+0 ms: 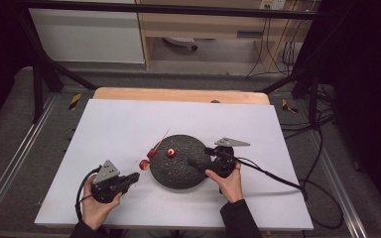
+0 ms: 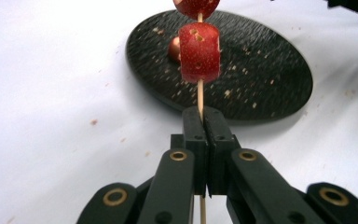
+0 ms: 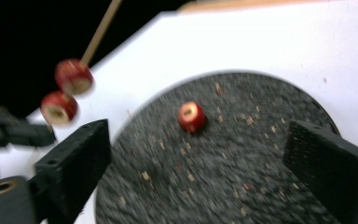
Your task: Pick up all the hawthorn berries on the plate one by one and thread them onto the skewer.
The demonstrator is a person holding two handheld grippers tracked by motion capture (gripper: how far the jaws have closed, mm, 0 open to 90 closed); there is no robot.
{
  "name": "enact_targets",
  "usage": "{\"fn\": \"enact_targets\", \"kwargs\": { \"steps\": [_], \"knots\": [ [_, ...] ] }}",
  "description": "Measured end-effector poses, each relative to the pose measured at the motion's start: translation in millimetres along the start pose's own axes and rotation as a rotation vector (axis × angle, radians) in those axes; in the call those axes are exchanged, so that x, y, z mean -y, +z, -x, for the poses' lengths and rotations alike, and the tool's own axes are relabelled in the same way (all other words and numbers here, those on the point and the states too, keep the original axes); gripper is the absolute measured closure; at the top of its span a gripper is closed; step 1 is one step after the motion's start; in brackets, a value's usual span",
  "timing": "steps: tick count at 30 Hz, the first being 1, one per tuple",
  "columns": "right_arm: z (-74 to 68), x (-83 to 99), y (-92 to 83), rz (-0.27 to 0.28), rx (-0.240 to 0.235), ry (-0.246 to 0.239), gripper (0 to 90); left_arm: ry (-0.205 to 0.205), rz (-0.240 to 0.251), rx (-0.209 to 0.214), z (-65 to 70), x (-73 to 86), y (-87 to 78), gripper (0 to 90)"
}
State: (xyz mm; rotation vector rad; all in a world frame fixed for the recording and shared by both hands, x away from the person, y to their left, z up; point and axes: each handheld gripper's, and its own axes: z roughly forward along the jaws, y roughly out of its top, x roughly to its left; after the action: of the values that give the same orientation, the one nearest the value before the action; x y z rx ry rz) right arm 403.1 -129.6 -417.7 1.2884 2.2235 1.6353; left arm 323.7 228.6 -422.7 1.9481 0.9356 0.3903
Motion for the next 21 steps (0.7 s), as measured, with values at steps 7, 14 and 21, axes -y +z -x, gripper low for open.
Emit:
{"fn": "enact_targets", "kwargs": {
  "steps": [7, 14, 21],
  "knots": [
    [-11.5, -15.3, 8.2, -0.160, 0.047, -0.132, 6.1, 0.028, -0.043, 0.013, -9.7, 11.3, -3.7, 88.5],
    [-23.2, -34.2, 23.7, -0.244, 0.071, -0.228, 7.9, 0.002, -0.050, 0.013, -19.9, 18.7, -14.0, 88.5],
    [-28.3, -47.7, 43.8, -0.343, 0.083, -0.263, 9.2, -0.002, -0.056, 0.006, -25.2, 22.4, -15.2, 88.5]
  ]
}}
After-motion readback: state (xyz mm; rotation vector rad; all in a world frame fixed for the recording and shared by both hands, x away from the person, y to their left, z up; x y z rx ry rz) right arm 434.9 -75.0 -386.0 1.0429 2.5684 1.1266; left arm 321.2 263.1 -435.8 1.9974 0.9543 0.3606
